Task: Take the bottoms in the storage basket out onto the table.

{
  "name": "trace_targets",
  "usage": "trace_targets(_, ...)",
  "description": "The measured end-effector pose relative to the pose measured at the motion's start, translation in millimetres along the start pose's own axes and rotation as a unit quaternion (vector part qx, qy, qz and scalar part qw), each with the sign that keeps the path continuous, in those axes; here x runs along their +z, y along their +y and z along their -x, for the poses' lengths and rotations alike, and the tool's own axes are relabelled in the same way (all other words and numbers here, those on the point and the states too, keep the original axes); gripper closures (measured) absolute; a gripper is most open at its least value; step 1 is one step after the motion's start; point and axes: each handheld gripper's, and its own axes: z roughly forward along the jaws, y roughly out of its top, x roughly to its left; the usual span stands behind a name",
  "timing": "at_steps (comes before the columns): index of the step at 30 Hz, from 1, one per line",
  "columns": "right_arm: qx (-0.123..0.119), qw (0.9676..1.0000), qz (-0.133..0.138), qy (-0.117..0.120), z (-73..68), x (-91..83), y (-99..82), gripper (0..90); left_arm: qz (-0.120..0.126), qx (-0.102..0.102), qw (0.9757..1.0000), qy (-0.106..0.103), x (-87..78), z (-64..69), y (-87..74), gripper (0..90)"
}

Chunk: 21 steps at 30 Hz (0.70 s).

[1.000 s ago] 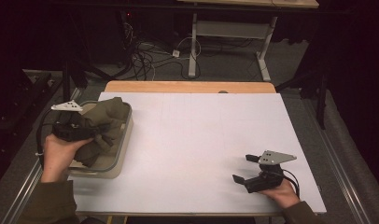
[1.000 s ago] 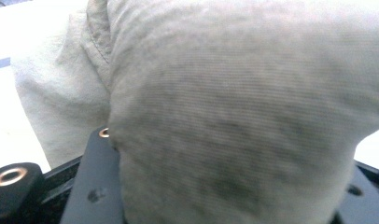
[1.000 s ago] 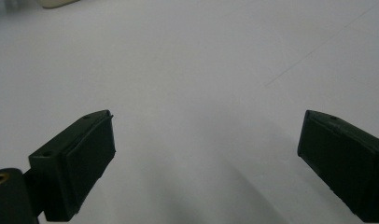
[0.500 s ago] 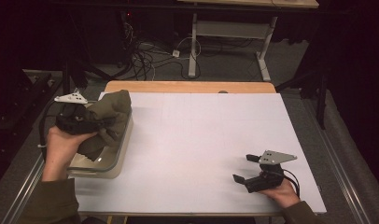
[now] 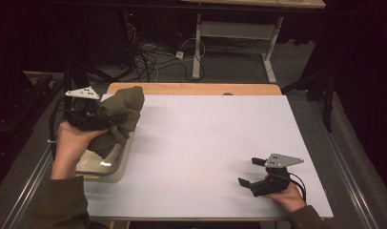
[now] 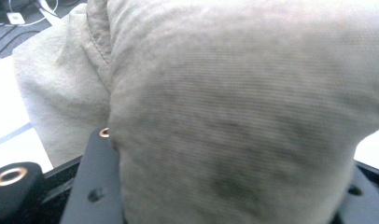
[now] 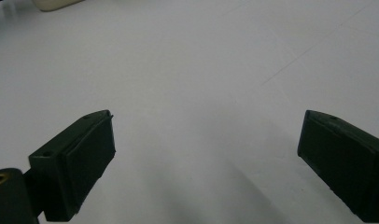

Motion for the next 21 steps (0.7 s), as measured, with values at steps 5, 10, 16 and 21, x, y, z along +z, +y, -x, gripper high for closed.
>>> trace_targets(5,-0.002,1.0000,-0.002,0.000,-0.2,0.5,-0.2,4.8,0.003,0.011,0.9999,-0.009,3.8,6.2,9.2,51.0)
trace_targets(10,0.000,1.0000,-0.002,0.001,0.0,0.4,-0.6,4.8,0.010,0.018,0.9996,-0.019,7.4,11.7,16.6,50.9)
trace_targets(16,0.000,1.0000,-0.002,0.001,0.1,0.7,-0.6,4.8,0.016,0.029,0.9989,-0.032,12.8,19.0,25.4,51.0)
trace_targets(21,-0.002,1.0000,-0.001,0.001,-0.6,0.4,-0.6,4.8,0.017,0.040,0.9981,-0.043,19.1,27.3,32.1,51.0)
